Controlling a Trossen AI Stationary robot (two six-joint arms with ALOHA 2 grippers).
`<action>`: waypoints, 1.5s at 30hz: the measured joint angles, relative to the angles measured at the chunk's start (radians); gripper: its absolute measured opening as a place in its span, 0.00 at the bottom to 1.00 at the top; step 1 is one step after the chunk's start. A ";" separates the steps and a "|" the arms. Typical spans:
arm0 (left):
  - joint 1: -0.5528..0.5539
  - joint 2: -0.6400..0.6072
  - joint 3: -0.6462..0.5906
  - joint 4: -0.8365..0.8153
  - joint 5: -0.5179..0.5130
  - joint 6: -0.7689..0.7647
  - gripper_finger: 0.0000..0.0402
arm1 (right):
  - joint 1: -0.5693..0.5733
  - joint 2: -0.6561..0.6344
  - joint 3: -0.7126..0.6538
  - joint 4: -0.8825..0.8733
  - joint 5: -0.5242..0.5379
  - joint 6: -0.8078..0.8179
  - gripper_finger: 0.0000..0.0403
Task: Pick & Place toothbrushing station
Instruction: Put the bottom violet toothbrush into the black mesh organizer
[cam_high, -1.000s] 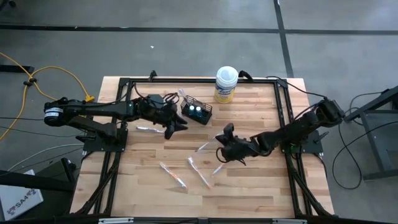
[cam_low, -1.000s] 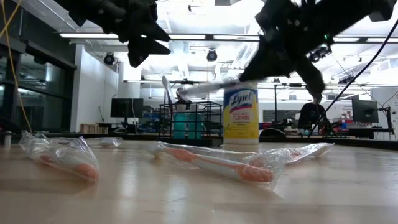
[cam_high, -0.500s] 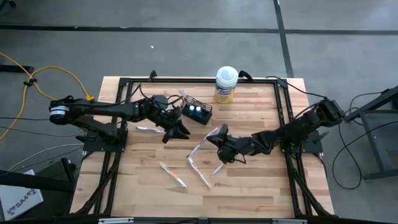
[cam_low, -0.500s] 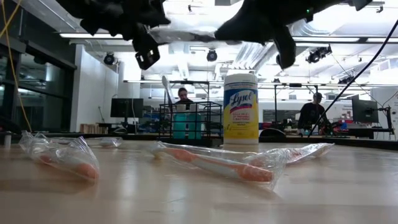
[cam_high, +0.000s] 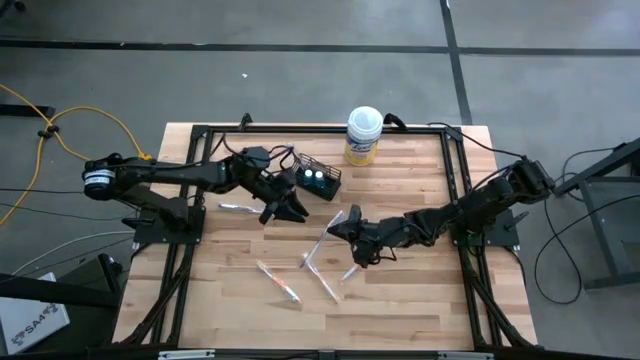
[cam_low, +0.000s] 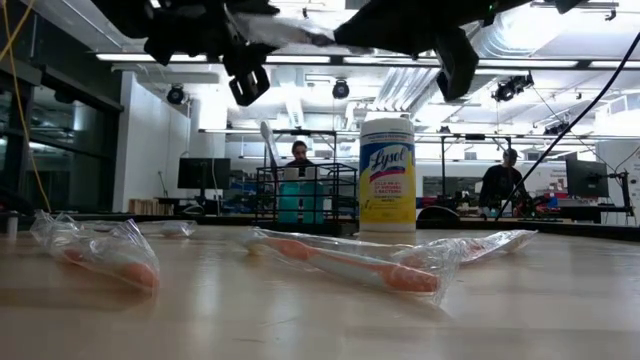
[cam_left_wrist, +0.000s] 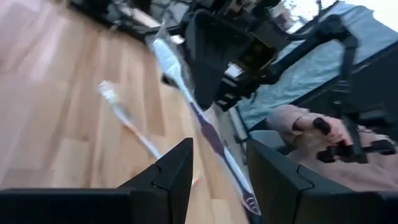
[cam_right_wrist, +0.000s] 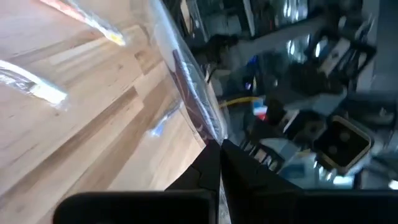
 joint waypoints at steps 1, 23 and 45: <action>0.003 0.004 0.000 0.009 0.016 -0.009 0.36 | 0.000 0.000 0.000 0.008 -0.020 -0.029 0.01; 0.017 0.274 0.000 0.526 0.278 -0.223 0.36 | -0.044 0.002 0.001 0.050 -0.315 -0.067 0.01; 0.006 0.279 0.000 0.543 0.178 -0.249 0.36 | -0.117 0.003 0.020 0.079 -0.374 -0.126 0.01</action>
